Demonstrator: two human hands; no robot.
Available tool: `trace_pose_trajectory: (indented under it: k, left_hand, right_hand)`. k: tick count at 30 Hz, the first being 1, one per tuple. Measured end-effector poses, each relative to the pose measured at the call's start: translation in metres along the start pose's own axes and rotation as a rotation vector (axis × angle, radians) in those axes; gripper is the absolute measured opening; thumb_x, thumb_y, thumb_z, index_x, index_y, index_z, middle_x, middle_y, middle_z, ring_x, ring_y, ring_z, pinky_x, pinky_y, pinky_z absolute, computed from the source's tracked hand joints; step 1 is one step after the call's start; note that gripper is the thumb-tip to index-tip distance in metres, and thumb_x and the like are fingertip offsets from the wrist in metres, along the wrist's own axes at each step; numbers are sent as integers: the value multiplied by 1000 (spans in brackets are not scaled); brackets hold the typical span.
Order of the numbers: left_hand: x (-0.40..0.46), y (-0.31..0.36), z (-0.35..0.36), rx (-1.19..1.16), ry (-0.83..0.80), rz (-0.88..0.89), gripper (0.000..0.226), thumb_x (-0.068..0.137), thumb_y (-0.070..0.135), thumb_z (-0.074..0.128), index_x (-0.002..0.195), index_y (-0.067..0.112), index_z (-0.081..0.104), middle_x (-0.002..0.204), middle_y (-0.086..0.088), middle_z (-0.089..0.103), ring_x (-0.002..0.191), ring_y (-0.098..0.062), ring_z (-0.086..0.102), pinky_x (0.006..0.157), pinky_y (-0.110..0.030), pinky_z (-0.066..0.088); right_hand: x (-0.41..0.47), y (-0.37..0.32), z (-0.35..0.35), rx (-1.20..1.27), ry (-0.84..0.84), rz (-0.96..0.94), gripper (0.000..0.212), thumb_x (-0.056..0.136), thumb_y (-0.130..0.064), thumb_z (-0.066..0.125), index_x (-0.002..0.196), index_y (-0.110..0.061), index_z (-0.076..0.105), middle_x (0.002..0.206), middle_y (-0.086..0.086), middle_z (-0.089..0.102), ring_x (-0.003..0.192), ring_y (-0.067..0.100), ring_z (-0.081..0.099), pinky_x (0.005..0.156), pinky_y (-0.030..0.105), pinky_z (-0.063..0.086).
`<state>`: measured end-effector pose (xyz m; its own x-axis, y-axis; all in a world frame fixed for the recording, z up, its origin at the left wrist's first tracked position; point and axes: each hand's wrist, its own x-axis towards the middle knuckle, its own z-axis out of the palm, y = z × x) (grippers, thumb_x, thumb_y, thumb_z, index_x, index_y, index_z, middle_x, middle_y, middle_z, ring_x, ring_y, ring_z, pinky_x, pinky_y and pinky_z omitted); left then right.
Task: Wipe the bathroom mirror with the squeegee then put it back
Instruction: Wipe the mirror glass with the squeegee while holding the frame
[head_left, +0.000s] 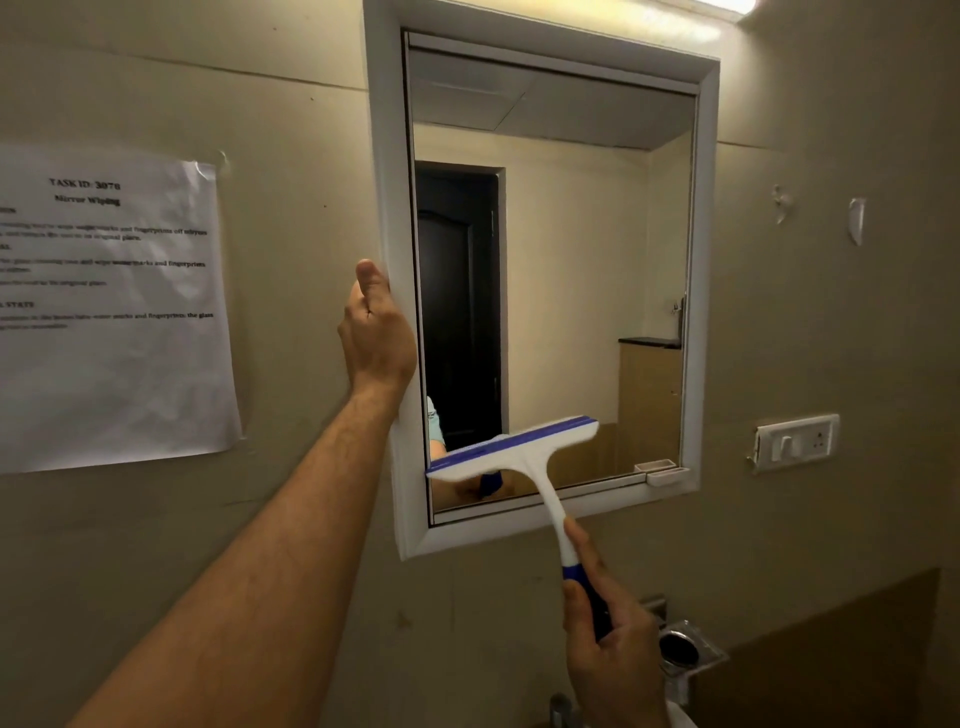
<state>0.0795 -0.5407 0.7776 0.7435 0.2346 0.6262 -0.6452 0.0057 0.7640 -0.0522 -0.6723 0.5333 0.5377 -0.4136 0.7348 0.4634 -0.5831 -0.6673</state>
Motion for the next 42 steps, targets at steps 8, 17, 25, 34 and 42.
trace_pose_trajectory:
  k: [8,17,25,34,42]
  left_hand:
    - [4,-4,1,-10,2,17,71,102,50,13,129,-3,51,130,-21,56,123,-33,51,106,-46,40]
    - [-2,-1,0,0,10,22,58,104,42,14,139,9,46,141,-10,50,132,-22,43,106,-26,31]
    - [-1,-1,2,16,19,20,57,104,41,14,140,9,45,141,-9,50,132,-21,43,107,-27,30]
    - [-2,-1,2,24,17,28,57,104,41,14,139,9,45,133,-7,57,124,-17,50,102,-22,33]
    - [-1,-1,2,28,23,6,56,104,41,15,140,11,46,142,-8,49,133,-20,42,105,-23,30]
  right_hand:
    - [27,-11,9,94,-11,-12,64,96,-10,50,134,-61,39,75,-8,64,53,13,53,44,20,44]
    - [0,1,11,49,10,14,71,94,-4,52,130,-64,36,73,10,59,51,23,49,45,32,49]
    - [-8,5,6,54,-27,47,69,95,-6,51,132,-62,34,76,9,60,47,10,48,44,19,45]
    - [-22,7,1,44,-54,112,69,94,-4,53,131,-61,43,102,1,65,56,10,57,49,23,53]
    - [-13,-4,7,72,-30,114,58,97,-9,49,136,-52,40,71,11,54,53,13,50,45,19,43]
